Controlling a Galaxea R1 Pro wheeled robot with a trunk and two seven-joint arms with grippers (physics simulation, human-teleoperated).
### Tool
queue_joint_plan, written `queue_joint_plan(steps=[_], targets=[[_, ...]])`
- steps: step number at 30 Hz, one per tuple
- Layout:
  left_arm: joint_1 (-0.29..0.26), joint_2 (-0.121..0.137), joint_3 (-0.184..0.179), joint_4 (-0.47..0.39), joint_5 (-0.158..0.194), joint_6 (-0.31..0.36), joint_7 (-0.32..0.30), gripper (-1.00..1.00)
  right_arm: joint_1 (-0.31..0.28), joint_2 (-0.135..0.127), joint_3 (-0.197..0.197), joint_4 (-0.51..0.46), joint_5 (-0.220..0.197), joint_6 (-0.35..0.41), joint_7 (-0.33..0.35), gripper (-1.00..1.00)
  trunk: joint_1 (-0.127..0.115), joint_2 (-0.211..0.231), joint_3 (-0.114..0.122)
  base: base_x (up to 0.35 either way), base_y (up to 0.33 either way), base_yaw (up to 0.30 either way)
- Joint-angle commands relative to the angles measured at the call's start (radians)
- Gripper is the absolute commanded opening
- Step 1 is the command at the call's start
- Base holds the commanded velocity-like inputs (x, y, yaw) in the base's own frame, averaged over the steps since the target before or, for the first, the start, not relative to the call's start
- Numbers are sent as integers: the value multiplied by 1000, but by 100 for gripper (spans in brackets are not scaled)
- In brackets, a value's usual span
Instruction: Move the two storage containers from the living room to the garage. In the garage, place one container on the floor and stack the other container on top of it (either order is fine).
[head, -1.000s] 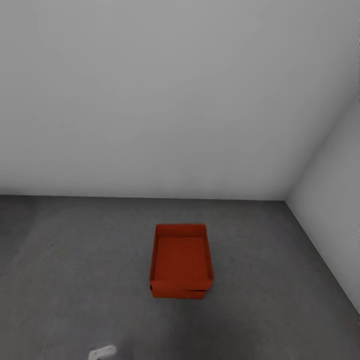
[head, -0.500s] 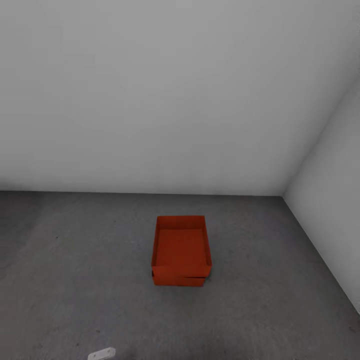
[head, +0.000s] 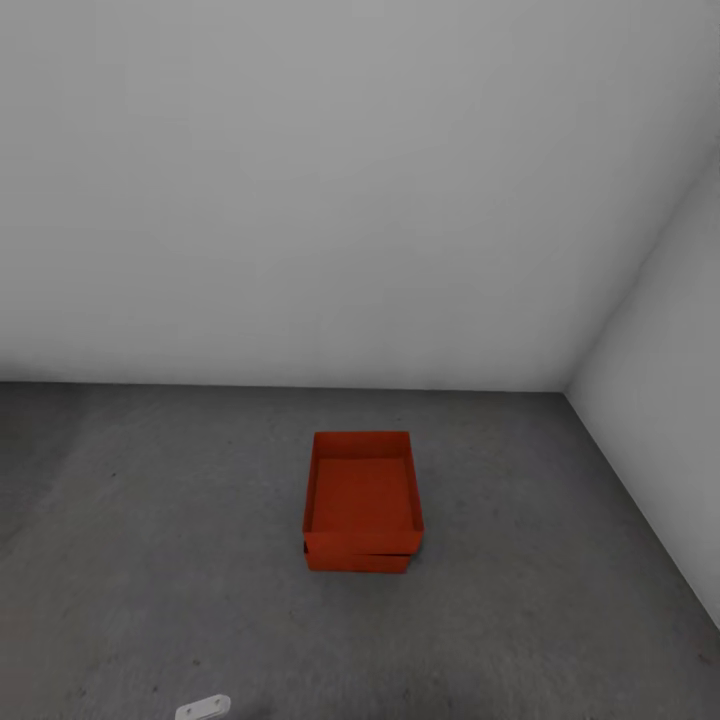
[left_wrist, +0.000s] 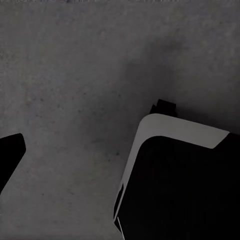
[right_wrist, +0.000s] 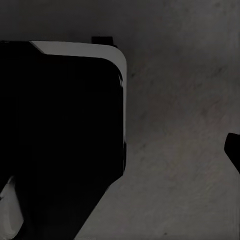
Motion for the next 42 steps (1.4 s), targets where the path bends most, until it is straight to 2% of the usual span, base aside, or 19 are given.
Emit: queue_joint_plan(steps=[1,6,14,42], targets=[[-1,0,-8,0,8,2,3,100,-1,4,8,3,-10,-5,-1,100,0,-2,-1,0,0,33],[-1,0,-9,0,7,2,3,100,-1,10,7,3,-13,-10,9,100,0,-2,6,0,0,20],[-1,0,-9,0,7,2,3,100,4,10,7,3,-14,-14,61,100,0,-2,18,0,0,2],[-1,0,-8,0,7,2,3,100,32,11,7,3,-14,-16,65,100,0,-2,63,0,0,0]])
